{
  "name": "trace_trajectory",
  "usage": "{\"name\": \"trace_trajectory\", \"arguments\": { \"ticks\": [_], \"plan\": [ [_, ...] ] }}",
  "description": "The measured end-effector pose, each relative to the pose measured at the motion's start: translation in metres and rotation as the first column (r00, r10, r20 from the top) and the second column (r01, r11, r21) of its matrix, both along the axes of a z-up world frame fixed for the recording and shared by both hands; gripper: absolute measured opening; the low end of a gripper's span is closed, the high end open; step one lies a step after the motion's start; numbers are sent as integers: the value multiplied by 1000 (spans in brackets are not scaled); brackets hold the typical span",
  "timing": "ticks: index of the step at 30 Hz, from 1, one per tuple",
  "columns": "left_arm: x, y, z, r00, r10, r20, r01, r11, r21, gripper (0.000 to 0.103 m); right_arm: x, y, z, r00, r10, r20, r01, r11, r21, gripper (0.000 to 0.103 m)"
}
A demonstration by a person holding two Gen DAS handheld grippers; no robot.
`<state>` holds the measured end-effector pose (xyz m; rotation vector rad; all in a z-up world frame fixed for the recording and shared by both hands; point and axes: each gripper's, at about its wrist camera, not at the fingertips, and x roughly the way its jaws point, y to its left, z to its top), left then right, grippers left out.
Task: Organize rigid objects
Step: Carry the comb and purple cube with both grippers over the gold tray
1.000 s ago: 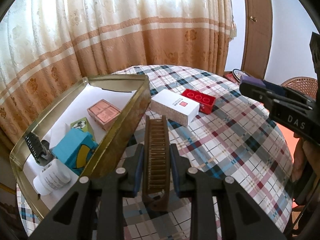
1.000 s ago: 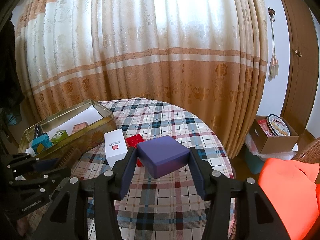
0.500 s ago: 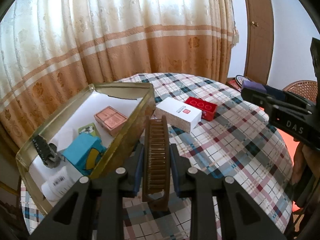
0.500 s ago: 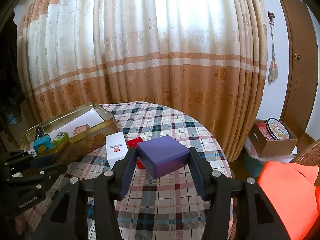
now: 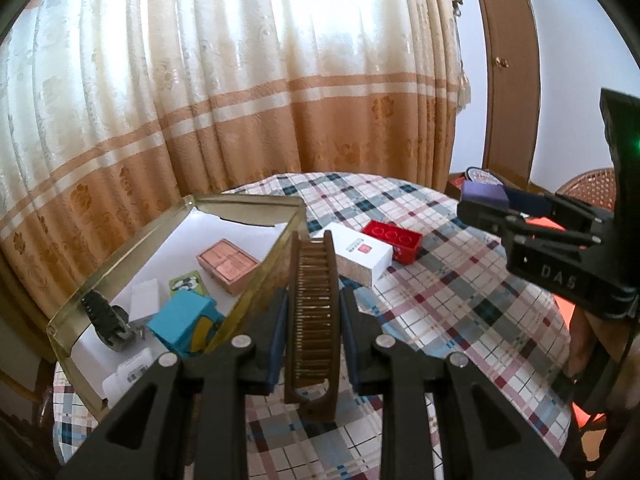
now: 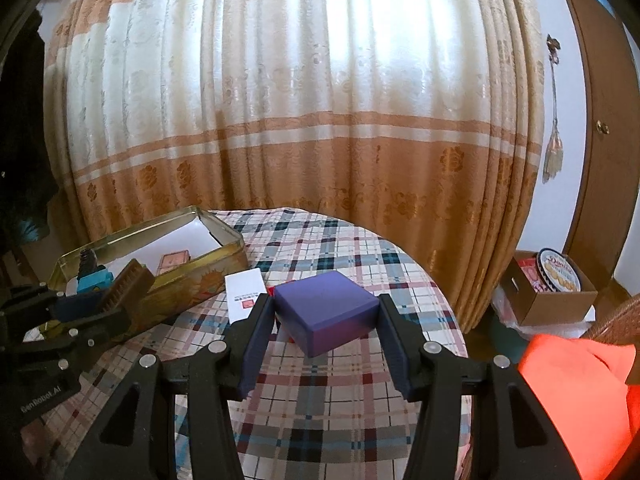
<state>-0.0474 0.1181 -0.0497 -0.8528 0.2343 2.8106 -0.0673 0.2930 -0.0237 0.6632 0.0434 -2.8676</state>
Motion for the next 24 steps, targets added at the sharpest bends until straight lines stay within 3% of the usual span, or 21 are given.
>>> {"name": "trace_trajectory", "arguments": {
  "ticks": [9, 24],
  "plan": [
    [4, -22, 20, 999, 33, -37, -32, 998, 45, 24, -6, -22, 15, 998, 63, -3, -63, 998, -5, 54],
    [-22, -106, 23, 973, 229, 6, -229, 971, 74, 24, -42, -99, 37, 973, 228, 27, -230, 971, 59, 54]
  ]
}}
